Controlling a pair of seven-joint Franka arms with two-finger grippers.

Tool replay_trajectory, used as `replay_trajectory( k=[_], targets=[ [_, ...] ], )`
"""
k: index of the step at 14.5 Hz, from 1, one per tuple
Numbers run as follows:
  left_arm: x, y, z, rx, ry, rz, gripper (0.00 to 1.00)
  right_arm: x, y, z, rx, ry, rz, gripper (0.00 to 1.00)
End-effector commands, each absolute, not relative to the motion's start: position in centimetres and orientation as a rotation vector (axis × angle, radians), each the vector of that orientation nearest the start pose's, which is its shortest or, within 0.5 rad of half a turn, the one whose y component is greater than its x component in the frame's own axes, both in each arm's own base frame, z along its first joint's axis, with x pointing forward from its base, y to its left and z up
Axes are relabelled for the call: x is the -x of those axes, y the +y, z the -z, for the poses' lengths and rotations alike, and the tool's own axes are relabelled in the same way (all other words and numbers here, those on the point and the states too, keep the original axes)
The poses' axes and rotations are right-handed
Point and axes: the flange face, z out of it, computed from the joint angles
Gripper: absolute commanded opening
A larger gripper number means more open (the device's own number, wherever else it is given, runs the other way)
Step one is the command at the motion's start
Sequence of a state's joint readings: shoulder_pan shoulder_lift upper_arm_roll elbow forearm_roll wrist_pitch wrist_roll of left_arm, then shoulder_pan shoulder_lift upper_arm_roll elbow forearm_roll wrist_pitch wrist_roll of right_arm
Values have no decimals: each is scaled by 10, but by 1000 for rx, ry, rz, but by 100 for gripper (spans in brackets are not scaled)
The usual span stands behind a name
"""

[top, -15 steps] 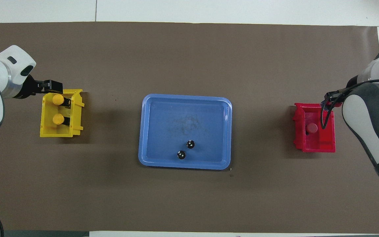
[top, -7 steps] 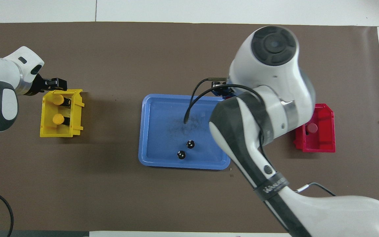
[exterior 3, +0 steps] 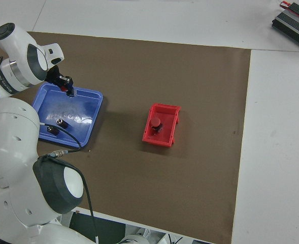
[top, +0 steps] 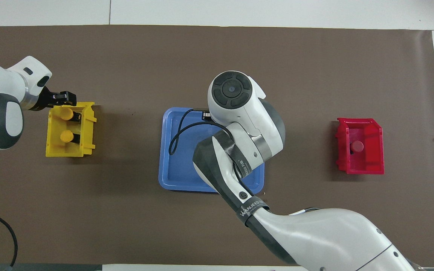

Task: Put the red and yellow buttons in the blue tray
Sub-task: 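Carry the red button into the blue tray with the right gripper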

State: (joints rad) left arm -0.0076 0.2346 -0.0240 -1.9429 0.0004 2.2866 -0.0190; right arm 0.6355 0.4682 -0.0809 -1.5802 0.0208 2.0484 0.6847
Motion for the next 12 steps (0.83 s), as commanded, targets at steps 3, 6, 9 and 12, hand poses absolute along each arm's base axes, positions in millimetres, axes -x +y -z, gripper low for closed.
replay_trajectory(
  k=[3,6,9,12],
  targets=[
    [-606,-28,-371,3156,26,157,73,-565,364,-355,3134,273,-1,33],
    [-602,-24,-369,3156,24,142,73,-569,360,-358,3129,285,7,71],
    [-597,-20,-368,3157,8,92,73,-592,339,-386,3126,270,64,75],
    [-596,-22,-368,3157,0,91,47,-613,251,-442,3134,95,51,75]
  ],
)
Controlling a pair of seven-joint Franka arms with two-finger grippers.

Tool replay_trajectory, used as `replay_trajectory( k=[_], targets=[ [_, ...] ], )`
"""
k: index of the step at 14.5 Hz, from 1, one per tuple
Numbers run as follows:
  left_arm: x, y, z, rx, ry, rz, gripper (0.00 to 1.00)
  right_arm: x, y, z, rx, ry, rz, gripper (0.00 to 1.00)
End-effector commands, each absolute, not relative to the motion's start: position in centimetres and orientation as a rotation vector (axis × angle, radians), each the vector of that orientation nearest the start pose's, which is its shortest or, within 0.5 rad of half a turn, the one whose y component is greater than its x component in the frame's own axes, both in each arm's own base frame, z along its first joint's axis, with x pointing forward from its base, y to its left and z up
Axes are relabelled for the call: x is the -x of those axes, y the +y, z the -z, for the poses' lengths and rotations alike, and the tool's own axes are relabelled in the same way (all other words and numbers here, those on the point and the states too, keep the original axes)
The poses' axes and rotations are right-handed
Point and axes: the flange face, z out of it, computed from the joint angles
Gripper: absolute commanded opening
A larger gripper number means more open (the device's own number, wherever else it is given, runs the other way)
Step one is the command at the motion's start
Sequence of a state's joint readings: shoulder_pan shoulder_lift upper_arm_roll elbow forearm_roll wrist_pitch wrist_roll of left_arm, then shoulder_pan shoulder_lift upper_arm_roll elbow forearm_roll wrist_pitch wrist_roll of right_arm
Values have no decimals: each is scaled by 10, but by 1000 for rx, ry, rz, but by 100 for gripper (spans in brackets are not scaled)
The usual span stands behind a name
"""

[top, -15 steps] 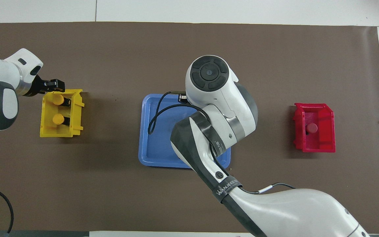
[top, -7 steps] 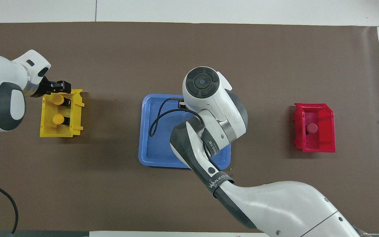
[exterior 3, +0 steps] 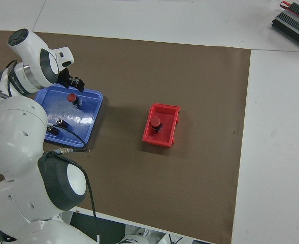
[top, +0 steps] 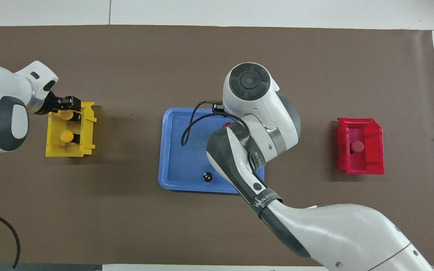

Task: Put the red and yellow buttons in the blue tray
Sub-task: 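Carry the red button into the blue tray with the right gripper, then return the right gripper to the red holder while the left grasps yellow, then place the yellow button in the blue tray with the left gripper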

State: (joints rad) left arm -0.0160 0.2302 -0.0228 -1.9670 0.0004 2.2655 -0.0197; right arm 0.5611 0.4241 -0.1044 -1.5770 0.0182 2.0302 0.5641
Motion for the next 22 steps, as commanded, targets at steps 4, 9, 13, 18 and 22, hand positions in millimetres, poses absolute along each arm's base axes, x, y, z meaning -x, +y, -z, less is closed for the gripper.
replay_trajectory(
  k=[4,9,13,18,22],
  targets=[
    [-598,-21,-371,3159,-6,84,2,-595,119,-487,3136,-88,-63,75],
    [-621,-37,-470,3149,27,-8,2,-570,18,-477,3020,-629,-197,75],
    [-613,-141,-497,3162,-127,40,2,-552,1,-449,2919,-971,-144,75],
    [-562,-275,-480,3176,-271,61,2,-534,-3,-419,2822,-1276,-36,75],
    [-545,-330,-455,3204,-236,88,2,-518,-22,-403,2732,-1477,5,75]
  ],
)
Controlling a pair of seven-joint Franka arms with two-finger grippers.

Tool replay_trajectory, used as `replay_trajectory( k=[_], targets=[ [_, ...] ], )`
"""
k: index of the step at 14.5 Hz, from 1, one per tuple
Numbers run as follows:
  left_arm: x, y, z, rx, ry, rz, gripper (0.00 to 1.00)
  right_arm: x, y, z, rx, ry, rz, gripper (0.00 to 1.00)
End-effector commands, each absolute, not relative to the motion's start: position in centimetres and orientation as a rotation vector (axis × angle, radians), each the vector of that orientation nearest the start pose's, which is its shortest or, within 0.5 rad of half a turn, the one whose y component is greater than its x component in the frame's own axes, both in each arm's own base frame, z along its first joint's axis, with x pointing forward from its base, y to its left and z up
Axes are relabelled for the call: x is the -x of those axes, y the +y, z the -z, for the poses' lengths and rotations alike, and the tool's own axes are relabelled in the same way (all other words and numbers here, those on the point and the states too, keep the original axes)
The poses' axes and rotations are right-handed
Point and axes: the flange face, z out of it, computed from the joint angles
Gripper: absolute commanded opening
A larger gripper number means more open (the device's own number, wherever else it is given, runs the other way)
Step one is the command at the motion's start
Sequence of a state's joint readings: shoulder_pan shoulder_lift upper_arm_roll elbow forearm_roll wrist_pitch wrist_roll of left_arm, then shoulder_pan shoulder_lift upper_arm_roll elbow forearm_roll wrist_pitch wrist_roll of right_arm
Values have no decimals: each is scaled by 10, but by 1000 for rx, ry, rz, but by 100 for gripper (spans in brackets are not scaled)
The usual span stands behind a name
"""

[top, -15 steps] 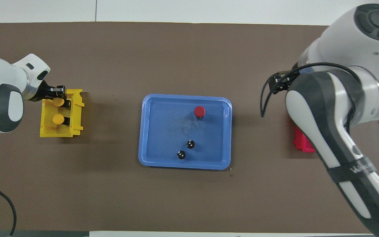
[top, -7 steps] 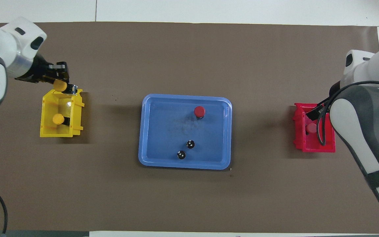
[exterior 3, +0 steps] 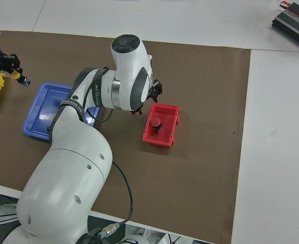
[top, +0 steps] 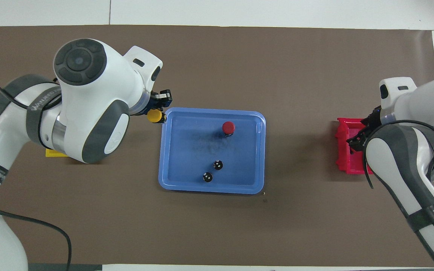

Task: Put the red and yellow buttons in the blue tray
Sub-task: 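Place the yellow button in the blue tray with the left gripper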

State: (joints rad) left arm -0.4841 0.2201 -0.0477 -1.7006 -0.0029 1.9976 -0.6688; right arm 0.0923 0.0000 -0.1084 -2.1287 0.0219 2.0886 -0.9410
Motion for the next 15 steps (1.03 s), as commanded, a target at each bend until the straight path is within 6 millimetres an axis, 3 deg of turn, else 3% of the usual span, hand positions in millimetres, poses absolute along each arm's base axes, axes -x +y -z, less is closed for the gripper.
replay_trajectory(
  k=[1,2,6,11,15],
  targets=[
    [-538,-346,-450,3207,-193,84,2,-518,-27,-402,2695,-1552,15,75],
    [-532,-358,-444,3207,-158,76,2,-516,-35,-401,2671,-1594,19,75],
    [-520,-400,-407,3209,-63,73,2,-507,-33,-387,2597,-1753,67,75],
    [-524,-402,-396,3196,-59,61,2,-501,-33,-379,2519,-1865,66,75],
    [-531,-399,-375,3177,-65,35,2,-488,-41,-371,2495,-1898,69,75]
  ],
)
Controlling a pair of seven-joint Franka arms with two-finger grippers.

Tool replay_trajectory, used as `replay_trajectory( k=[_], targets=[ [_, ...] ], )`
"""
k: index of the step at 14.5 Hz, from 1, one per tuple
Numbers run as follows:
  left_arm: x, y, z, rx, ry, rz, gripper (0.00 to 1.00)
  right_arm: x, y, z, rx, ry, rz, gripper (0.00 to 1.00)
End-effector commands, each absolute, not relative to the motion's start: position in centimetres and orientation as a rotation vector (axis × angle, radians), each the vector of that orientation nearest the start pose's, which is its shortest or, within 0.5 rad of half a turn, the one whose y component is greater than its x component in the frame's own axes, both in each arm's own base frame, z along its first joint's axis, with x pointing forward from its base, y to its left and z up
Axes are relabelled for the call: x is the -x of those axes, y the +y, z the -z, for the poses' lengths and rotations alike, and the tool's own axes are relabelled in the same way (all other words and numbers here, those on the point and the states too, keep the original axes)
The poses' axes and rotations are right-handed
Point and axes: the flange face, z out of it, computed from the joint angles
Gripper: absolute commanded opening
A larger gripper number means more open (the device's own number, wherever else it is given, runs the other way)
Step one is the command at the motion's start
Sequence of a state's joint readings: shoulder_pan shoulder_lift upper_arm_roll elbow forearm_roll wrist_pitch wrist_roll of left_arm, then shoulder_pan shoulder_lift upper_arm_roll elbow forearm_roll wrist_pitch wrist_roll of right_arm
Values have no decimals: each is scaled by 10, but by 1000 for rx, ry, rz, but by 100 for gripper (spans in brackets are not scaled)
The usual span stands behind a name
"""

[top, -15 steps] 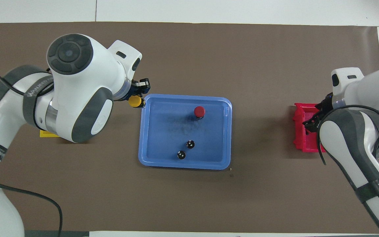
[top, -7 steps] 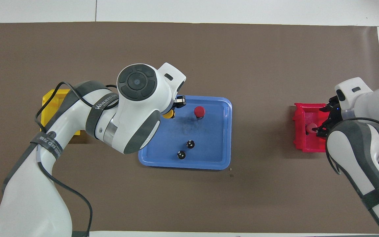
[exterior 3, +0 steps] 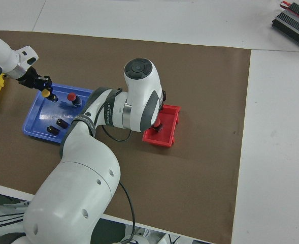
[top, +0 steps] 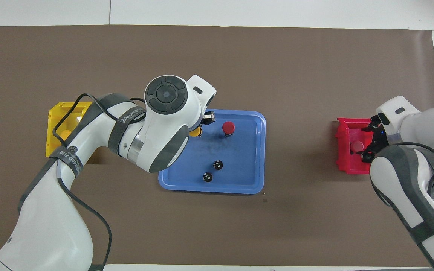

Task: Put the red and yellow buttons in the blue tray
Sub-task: 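Place the yellow button in the blue tray with the left gripper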

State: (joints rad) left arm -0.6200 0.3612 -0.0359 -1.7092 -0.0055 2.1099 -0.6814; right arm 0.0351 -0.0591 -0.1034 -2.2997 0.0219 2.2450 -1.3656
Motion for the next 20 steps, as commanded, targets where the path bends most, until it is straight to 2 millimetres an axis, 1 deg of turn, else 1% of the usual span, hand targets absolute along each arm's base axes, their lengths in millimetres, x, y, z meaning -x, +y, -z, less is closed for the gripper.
replay_trajectory(
  k=[1,3,4,7,9,10,11,12,13,14,16,17,18,19,20],
  targets=[
    [-533,-397,-376,3180,-70,42,2,-486,-41,-368,2498,-1899,75,75],
    [-535,-396,-374,3182,-69,57,2,-482,-39,-361,2501,-1900,80,75],
    [-536,-396,-368,3175,-69,50,2,-482,-40,-359,2501,-1903,81,75],
    [-536,-395,-367,3170,-69,38,2,-480,-39,-357,2498,-1903,77,75],
    [-531,-405,-373,3168,-56,25,2,-478,-39,-354,2500,-1904,81,75],
    [-530,-406,-374,3168,-68,25,2,-477,-38,-352,2498,-1903,77,75],
    [-527,-411,-373,3169,-77,30,2,-477,-37,-352,2495,-1907,77,74],
    [-523,-416,-371,3167,-67,26,2,-476,-36,-351,2493,-1908,76,73],
    [-521,-417,-368,3161,-64,18,2,-476,-36,-350,2491,-1909,74,72],
    [-521,-416,-369,3157,-61,16,4,-475,-37,-350,2491,-1909,74,68],
    [-521,-416,-368,3151,-57,21,55,-476,-36,-350,2491,-1909,74,63],
    [-522,-415,-368,3147,-73,18,61,-476,-36,-351,2493,-1908,76,61],
    [-520,-415,-369,3134,-88,5,65,-476,-35,-350,2491,-1909,74,59],
    [-521,-415,-377,3124,-86,9,68,-475,-35,-350,2491,-1907,72,55],
    [-522,-415,-387,3128,-90,14,68,-475,-35,-350,2493,-1905,72,49]
  ],
)
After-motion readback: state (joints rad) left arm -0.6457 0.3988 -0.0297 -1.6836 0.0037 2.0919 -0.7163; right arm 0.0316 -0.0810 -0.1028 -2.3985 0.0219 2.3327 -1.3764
